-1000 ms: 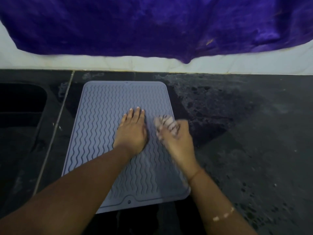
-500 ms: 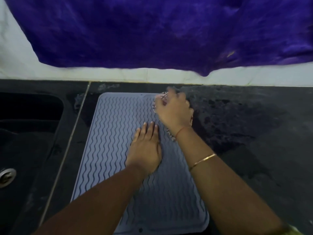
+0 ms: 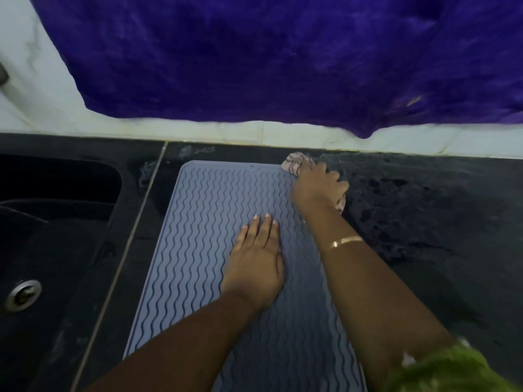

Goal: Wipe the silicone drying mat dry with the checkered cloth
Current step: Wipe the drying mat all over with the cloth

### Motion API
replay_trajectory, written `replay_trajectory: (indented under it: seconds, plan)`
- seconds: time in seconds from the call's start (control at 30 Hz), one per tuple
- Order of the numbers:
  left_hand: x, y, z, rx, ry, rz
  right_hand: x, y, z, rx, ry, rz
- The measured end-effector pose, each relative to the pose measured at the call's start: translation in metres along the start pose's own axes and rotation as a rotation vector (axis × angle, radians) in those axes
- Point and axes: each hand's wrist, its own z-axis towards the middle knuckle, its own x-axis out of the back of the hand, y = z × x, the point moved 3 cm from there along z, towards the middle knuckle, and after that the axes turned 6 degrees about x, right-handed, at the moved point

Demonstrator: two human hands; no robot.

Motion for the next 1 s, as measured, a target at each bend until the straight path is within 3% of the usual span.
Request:
replay_trajectory:
  seconds: [0.23, 0.4, 0.57, 0.73, 0.83, 0.9, 1.0]
  plan:
    - [-0.004, -0.001, 0.003, -0.019, -0.001, -0.014, -0.017, 0.006, -0.070, -0.103, 0.043, 0.051]
    - [-0.002, 0.000, 0.002, -0.023, 0.048, -0.008, -0.006, 0.003, -0.010, -0.045, 0.110, 0.113]
    - [-0.002, -0.001, 0.004, -0.006, 0.025, 0.009, 0.004, 0.003, 0.016, 0.049, 0.023, 0.099]
    - [-0.001, 0.000, 0.004, 0.008, -0.010, -0.009, -0.017, 0.032, -0.092, 0.103, 0.045, 0.207]
    - [-0.001, 0.000, 0.004, 0.013, -0.019, -0.001, -0.027, 0.036, -0.165, 0.059, -0.025, 0.102]
    - [-0.001, 0.000, 0.004, 0.009, -0.019, 0.006, -0.031, 0.036, -0.177, 0.021, -0.040, 0.048]
    - [-0.003, 0.000, 0.005, 0.003, -0.022, 0.014, -0.027, 0.036, -0.144, 0.028, 0.089, 0.128]
